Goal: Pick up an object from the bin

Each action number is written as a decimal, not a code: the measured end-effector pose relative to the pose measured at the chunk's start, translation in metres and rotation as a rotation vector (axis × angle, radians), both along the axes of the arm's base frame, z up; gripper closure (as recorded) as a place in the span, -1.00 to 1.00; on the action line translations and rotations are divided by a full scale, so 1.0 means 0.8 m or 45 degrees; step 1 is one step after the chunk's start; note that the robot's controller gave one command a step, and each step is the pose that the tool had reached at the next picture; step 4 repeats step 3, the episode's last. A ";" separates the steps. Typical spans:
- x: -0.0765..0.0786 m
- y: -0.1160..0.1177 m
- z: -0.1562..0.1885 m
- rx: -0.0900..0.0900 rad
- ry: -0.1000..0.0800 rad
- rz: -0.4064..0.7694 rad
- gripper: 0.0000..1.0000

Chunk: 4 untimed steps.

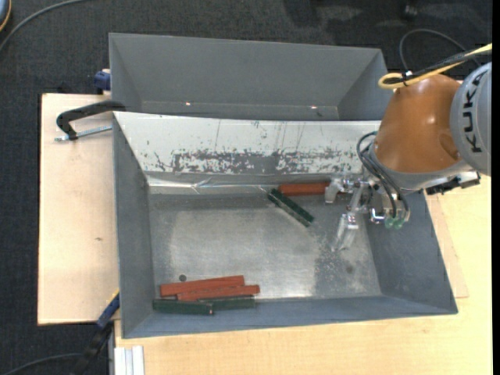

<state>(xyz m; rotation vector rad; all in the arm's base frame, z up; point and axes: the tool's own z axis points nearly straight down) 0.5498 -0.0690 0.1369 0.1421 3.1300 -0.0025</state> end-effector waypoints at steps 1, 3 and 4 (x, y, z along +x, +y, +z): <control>0.003 0.069 -0.086 0.008 0.016 -0.526 -1.00; -0.041 0.097 0.095 0.009 -0.004 -0.516 1.00; -0.041 0.097 0.095 0.009 -0.004 -0.516 1.00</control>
Offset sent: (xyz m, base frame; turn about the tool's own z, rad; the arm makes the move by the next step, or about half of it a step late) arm 0.0035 0.0518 -0.0669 0.4165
